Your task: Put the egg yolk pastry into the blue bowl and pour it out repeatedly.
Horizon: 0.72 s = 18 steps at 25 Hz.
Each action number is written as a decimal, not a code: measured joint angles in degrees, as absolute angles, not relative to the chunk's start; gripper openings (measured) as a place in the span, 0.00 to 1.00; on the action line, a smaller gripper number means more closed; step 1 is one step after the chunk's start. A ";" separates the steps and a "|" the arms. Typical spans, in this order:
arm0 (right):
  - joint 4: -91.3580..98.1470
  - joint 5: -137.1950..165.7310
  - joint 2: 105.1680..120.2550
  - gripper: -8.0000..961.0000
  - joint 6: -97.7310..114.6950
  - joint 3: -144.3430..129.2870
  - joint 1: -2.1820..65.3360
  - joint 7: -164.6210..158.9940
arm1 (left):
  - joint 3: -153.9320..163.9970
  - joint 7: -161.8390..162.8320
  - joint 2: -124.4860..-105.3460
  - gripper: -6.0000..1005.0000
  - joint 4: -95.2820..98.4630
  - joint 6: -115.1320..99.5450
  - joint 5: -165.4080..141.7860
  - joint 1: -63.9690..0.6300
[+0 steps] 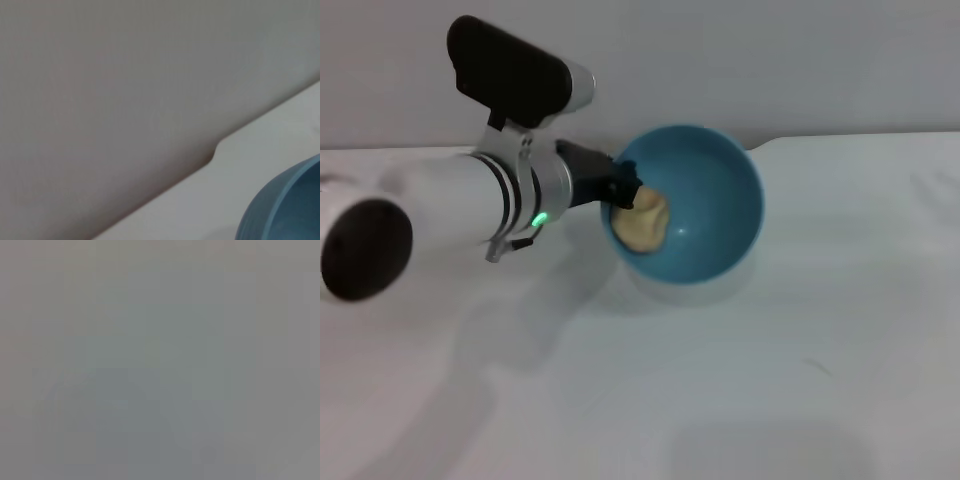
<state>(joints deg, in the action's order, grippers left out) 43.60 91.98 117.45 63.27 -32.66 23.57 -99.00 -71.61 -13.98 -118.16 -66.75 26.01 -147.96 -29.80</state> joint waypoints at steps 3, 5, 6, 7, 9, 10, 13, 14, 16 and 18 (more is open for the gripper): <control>42.60 88.97 117.87 0.52 63.26 -29.79 22.12 -98.06 | -69.62 -14.26 -118.17 0.01 -66.01 21.48 -148.11 -29.09; 40.95 87.17 118.09 0.52 63.23 -27.39 21.88 -96.93 | -67.41 -14.39 -118.20 0.01 -65.10 15.68 -148.21 -27.99; 39.42 85.35 118.14 0.52 63.23 -25.92 21.89 -96.02 | -66.21 -14.40 -118.20 0.01 -64.51 11.36 -148.18 -27.15; 37.86 83.49 118.17 0.52 63.22 -24.64 21.92 -95.31 | -65.06 -14.40 -118.24 0.01 -64.01 7.61 -148.09 -26.34; 33.79 77.74 118.18 0.52 63.20 -22.04 21.98 -93.15 | -61.31 -14.41 -118.30 0.01 -62.15 -3.50 -147.99 -24.07; 32.21 75.25 118.17 0.52 63.19 -21.17 21.94 -92.02 | -59.55 -14.41 -118.28 0.01 -61.02 -9.08 -148.01 -23.27; 28.91 69.25 118.17 0.52 63.18 -19.75 21.31 -87.65 | -55.03 -14.26 -118.22 0.01 -57.09 -23.61 -148.16 -21.88; 28.51 68.46 118.17 0.52 63.18 -19.43 21.15 -87.03 | -53.75 -14.20 -118.26 0.01 -55.62 -27.41 -148.15 -21.78; 27.84 67.45 118.16 0.52 63.18 -18.81 20.94 -86.41 | -51.39 -14.27 -118.40 0.01 -52.33 -34.87 -148.08 -21.97; 27.32 67.20 118.16 0.52 63.17 -18.32 21.02 -86.33 | -49.31 -14.36 -118.65 0.01 -48.67 -42.24 -147.90 -22.62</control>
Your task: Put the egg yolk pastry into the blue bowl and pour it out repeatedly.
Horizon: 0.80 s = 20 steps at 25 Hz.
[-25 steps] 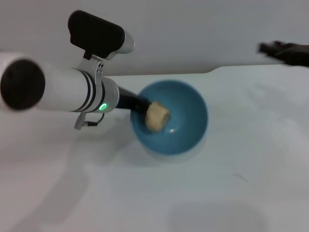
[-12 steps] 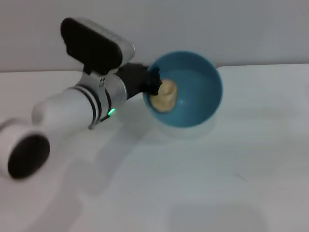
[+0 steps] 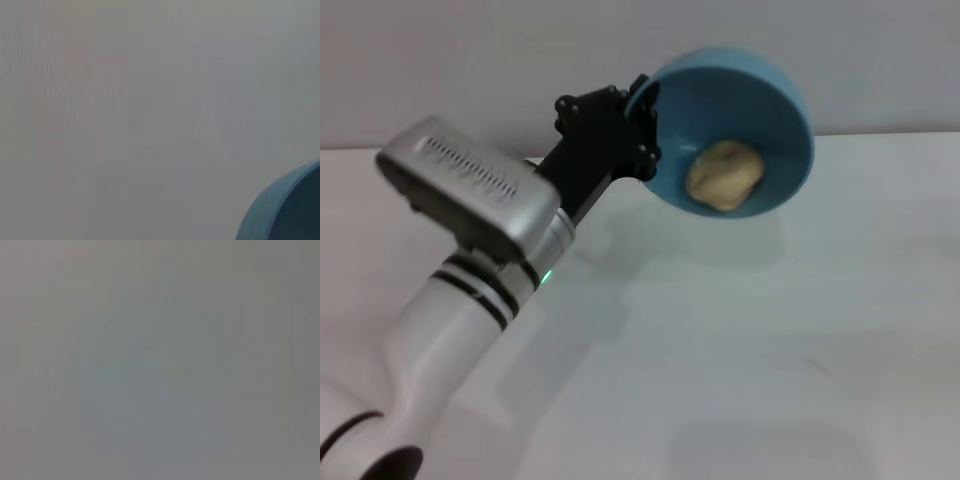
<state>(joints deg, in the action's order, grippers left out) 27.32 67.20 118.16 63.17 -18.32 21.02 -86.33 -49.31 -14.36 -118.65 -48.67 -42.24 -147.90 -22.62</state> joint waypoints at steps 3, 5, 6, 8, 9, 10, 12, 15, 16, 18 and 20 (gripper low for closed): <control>26.47 67.13 118.18 0.52 63.04 -17.26 21.49 -85.35 | -46.89 -14.24 -118.94 0.01 -44.34 -50.36 -147.21 -23.91; 25.79 66.99 118.23 0.52 63.01 -16.68 21.82 -84.25 | -45.53 -14.26 -118.96 0.01 -42.91 -53.48 -146.20 -24.56; 25.49 66.72 118.22 0.52 63.01 -16.51 21.91 -83.80 | -44.69 -14.39 -119.00 0.01 -42.33 -55.43 -145.05 -24.82; 24.44 64.81 118.25 0.52 63.05 -16.37 22.13 -82.02 | -43.66 -14.67 -119.06 0.01 -41.83 -58.42 -142.79 -24.90; 23.56 63.18 118.28 0.52 63.24 -16.35 22.23 -80.73 | -43.26 -14.87 -119.07 0.02 -41.70 -59.66 -141.74 -24.93; 22.72 61.60 118.29 0.52 63.47 -16.40 22.30 -79.50 | -42.74 -15.18 -119.09 0.02 -41.63 -60.95 -140.38 -24.96; 21.74 59.60 118.30 0.52 63.85 -16.65 22.35 -77.78 | -41.86 -15.68 -119.09 0.02 -41.70 -63.36 -137.50 -25.03; 21.49 59.20 118.30 0.52 63.97 -17.11 22.39 -77.24 | -39.59 -16.48 -119.10 0.02 -41.99 -67.60 -132.51 -25.61; 21.49 59.20 118.30 0.52 63.98 -17.17 22.41 -77.23 | -38.40 -17.55 -119.07 0.02 -41.96 -69.28 -131.04 -26.15; 21.48 59.08 118.30 0.52 64.05 -17.17 22.44 -77.22 | -36.33 -20.36 -119.09 0.02 -41.76 -71.30 -129.63 -27.28; 21.46 58.92 118.30 0.52 64.15 -17.17 22.44 -77.21 | -34.53 -24.71 -119.10 0.02 -41.50 -72.21 -129.32 -28.50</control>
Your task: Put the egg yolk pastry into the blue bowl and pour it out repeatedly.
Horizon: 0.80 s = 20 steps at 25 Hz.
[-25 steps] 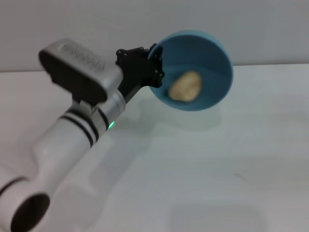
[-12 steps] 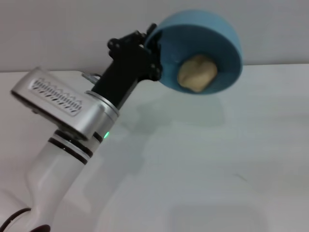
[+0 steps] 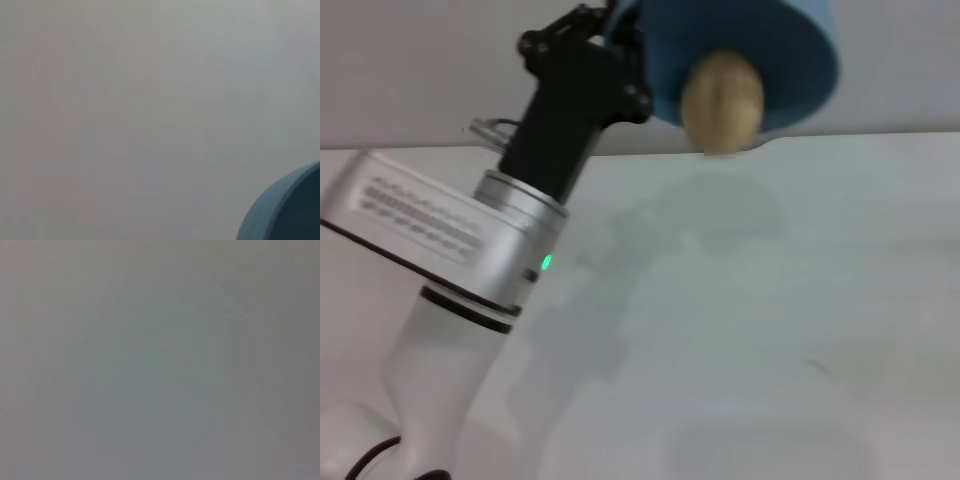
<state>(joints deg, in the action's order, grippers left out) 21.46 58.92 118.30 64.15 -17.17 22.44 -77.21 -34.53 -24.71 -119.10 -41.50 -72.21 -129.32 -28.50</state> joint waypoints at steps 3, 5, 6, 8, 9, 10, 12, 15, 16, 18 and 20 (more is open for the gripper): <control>21.45 58.89 118.30 0.52 64.43 -17.14 22.44 -77.20 | -32.05 -32.01 -119.09 0.02 -40.35 -72.30 -129.39 -30.53; 21.44 58.88 118.30 0.52 64.62 -17.05 22.43 -77.19 | -31.14 -33.75 -119.10 0.02 -39.50 -72.32 -129.37 -31.63; 21.44 58.87 118.30 0.52 64.65 -17.01 22.43 -77.19 | -31.04 -33.81 -119.09 0.02 -39.15 -72.32 -129.32 -31.97; 21.44 58.86 118.30 0.52 64.67 -17.01 22.42 -77.18 | -31.10 -33.70 -119.09 0.02 -38.82 -72.31 -129.27 -32.19; 21.44 58.86 118.30 0.52 64.68 -17.06 22.42 -77.17 | -31.10 -33.70 -119.09 0.02 -38.82 -72.31 -129.27 -32.19; 21.44 58.86 118.30 0.52 64.69 -17.09 22.43 -77.17 | -31.46 -33.51 -119.09 0.02 -38.45 -72.31 -129.16 -32.27; 21.52 59.06 118.30 0.52 64.69 -17.14 22.52 -77.14 | -31.84 -33.26 -119.09 0.02 -38.13 -72.31 -129.11 -32.33; 21.86 59.43 118.25 0.52 64.69 -18.31 22.62 -76.48 | -33.39 -30.30 -119.10 0.01 -37.61 -71.89 -129.03 -32.38; 21.93 59.46 118.17 0.52 64.69 -19.19 22.75 -76.09 | -33.98 -29.21 -119.09 0.02 -37.55 -71.58 -128.96 -32.39; 22.24 59.91 117.95 0.52 65.36 -21.73 23.17 -74.47 | -36.18 -26.15 -119.04 0.02 -37.90 -69.42 -128.92 -32.35; 23.64 61.99 117.74 0.52 67.12 -25.94 23.73 -71.40 | -39.44 -23.80 -118.86 0.02 -39.48 -64.43 -128.88 -32.09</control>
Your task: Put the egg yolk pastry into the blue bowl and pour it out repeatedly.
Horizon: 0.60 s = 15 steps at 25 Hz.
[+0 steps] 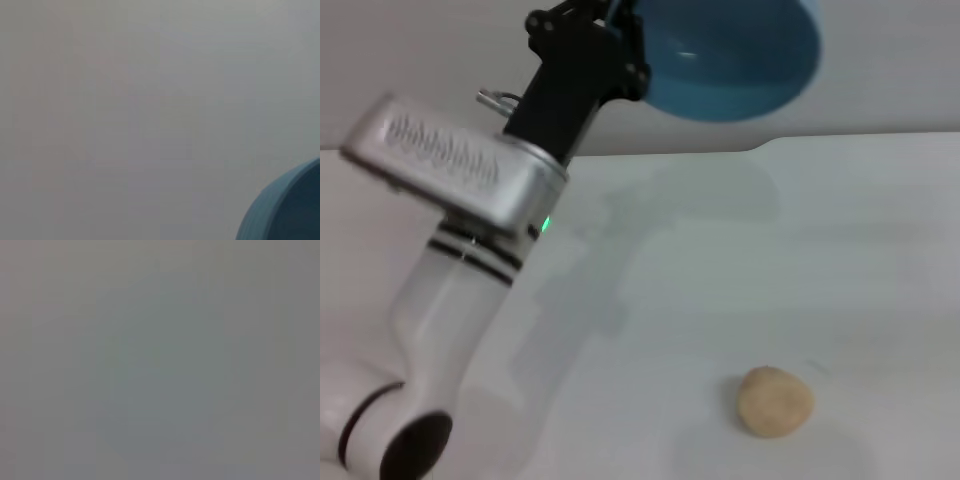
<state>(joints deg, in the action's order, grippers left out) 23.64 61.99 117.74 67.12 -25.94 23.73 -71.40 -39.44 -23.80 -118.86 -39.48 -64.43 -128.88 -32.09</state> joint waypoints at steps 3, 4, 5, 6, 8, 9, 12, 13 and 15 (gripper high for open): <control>26.67 66.92 117.69 0.52 67.99 -30.94 24.94 -69.68 | -45.70 -22.79 -118.54 0.02 -44.11 -51.41 -128.85 -31.83; 27.31 68.51 117.69 0.52 67.97 -32.21 25.53 -69.70 | -47.95 -22.84 -118.51 0.02 -45.79 -46.47 -128.85 -31.78; 27.72 70.10 117.66 0.52 67.95 -33.28 26.14 -69.74 | -49.95 -22.91 -118.47 0.02 -47.17 -42.33 -128.86 -31.77; 27.88 71.46 117.60 0.52 67.96 -34.17 26.64 -69.89 | -51.85 -22.94 -118.47 0.02 -48.32 -37.61 -128.85 -31.79; 28.36 74.15 117.48 0.52 67.99 -36.29 27.67 -70.21 | -56.48 -22.80 -118.46 0.02 -50.00 -27.53 -128.86 -32.16; 28.83 75.43 117.44 0.52 67.99 -37.43 27.99 -70.57 | -56.48 -22.80 -118.46 0.02 -50.00 -27.53 -128.86 -32.16; 31.65 81.73 117.40 0.52 67.95 -41.15 28.77 -74.23 | -65.34 -22.59 -118.50 0.02 -51.56 -13.86 -128.85 -32.56; 32.83 84.19 117.40 0.52 67.95 -42.08 29.05 -76.41 | -67.45 -22.59 -118.50 0.02 -51.81 -11.00 -128.86 -32.58; 36.34 91.02 117.47 0.52 68.01 -43.70 29.67 -82.51 | -72.49 -22.58 -118.49 0.02 -52.01 -4.98 -128.86 -32.67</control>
<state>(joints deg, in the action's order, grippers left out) 36.34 91.02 117.47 68.01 -43.70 29.67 -82.51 -72.49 -22.58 -118.49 -52.01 -4.98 -128.86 -32.67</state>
